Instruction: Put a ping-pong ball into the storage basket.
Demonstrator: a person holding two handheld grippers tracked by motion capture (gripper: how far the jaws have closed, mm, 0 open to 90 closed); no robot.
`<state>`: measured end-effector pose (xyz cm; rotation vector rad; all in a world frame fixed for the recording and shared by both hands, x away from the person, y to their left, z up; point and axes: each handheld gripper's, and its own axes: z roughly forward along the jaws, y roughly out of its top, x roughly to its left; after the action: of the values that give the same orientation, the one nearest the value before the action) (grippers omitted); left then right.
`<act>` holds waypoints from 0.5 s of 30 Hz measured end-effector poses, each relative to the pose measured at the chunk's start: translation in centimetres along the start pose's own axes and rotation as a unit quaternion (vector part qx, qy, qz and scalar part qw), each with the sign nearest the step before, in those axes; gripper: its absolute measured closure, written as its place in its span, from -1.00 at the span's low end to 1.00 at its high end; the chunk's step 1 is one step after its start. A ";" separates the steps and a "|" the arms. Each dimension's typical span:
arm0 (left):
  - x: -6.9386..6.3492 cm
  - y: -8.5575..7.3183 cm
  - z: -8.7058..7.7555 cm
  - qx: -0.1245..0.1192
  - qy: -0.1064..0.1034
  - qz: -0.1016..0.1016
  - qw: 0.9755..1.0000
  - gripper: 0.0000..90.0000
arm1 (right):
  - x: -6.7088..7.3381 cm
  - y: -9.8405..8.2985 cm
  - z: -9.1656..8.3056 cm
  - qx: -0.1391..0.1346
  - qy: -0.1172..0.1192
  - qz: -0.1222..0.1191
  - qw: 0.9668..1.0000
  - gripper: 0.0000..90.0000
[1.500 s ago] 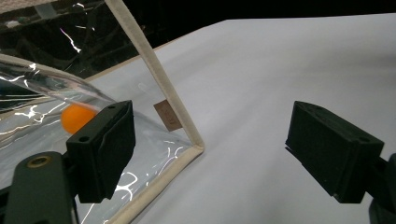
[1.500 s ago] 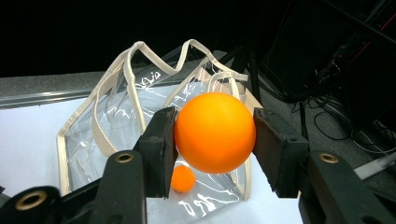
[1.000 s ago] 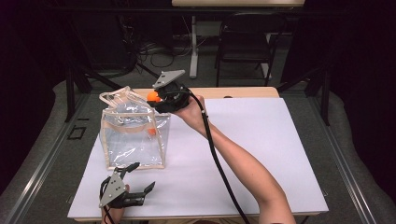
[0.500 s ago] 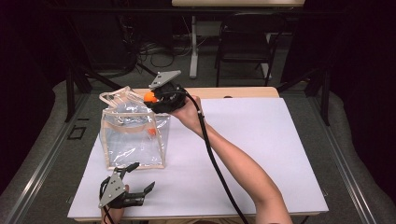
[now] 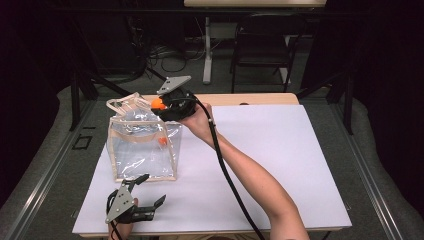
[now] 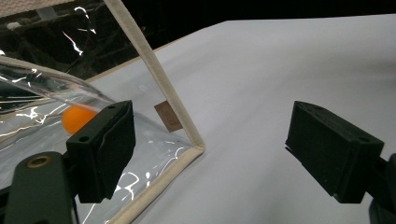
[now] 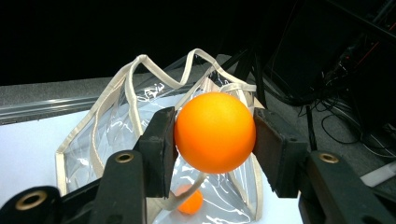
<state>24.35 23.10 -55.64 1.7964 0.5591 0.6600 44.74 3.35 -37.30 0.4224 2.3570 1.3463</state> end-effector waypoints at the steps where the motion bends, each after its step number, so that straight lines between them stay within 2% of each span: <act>1: 0.0 0.0 0.0 0.000 0.000 0.000 1.000 -0.65 | 0.0 0.0 0.1 -0.001 0.001 0.001 1.000 0.13; 15: 0.0 0.0 0.0 0.000 -0.001 0.000 1.000 -0.65 | 0.3 0.0 1.0 0.003 0.004 0.006 1.000 0.13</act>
<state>24.36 23.09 -55.64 1.7959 0.5583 0.6576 44.92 4.26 -37.78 0.4345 2.3692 1.3479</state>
